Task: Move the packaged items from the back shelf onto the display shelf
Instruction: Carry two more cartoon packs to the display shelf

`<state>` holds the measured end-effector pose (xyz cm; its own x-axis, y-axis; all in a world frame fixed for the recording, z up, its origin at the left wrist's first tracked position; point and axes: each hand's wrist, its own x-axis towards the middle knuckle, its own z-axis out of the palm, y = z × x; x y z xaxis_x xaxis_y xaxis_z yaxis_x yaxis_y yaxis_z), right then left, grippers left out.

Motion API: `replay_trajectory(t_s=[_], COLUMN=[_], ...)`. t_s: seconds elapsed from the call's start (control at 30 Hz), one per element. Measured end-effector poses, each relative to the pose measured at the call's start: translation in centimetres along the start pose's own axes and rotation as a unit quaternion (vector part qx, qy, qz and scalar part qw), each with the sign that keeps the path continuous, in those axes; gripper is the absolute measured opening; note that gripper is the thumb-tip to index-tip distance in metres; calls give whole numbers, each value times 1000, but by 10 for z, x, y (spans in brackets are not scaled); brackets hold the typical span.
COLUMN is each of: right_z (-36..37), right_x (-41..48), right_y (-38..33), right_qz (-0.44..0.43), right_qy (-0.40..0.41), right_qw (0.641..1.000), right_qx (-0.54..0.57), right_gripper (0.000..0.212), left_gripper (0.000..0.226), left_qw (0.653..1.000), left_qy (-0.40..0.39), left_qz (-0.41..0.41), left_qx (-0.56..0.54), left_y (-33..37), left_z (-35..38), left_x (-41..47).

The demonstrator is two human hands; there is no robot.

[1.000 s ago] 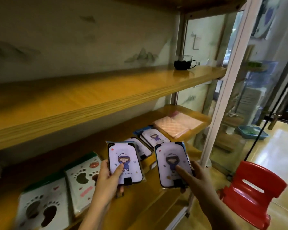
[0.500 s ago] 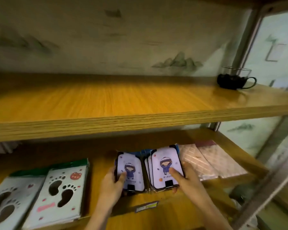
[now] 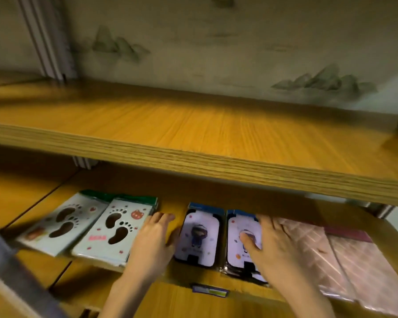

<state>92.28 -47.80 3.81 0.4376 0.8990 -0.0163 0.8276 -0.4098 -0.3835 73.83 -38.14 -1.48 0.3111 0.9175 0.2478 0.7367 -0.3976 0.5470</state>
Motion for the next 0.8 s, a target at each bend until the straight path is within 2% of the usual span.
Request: replay_trajectory(t_s=[0.17,0.37,0.63,0.8], right_z=[16,49,85,123], right_x=[15,0,-46,-79], right_y=[-46,-133,-248,-323], right_qz=[-166,-330,-470,-498], right_qy=[-81,-175,-169,-153], right_qw=[981,926,866,853], right_qx=[-66,-49,18,31], right_gripper=[50,51,40,39], left_gripper=[39,27,20,23], left_qw=[996,979,947,944], left_qy=[62,144,216,224], left_qz=[-4,-77,-196,-209], left_qx=[61,120,137,123], left_y=[-22,-79,-154,-220], left_z=[-28,-91,-176,-223], left_x=[-20,-66,-137,-162])
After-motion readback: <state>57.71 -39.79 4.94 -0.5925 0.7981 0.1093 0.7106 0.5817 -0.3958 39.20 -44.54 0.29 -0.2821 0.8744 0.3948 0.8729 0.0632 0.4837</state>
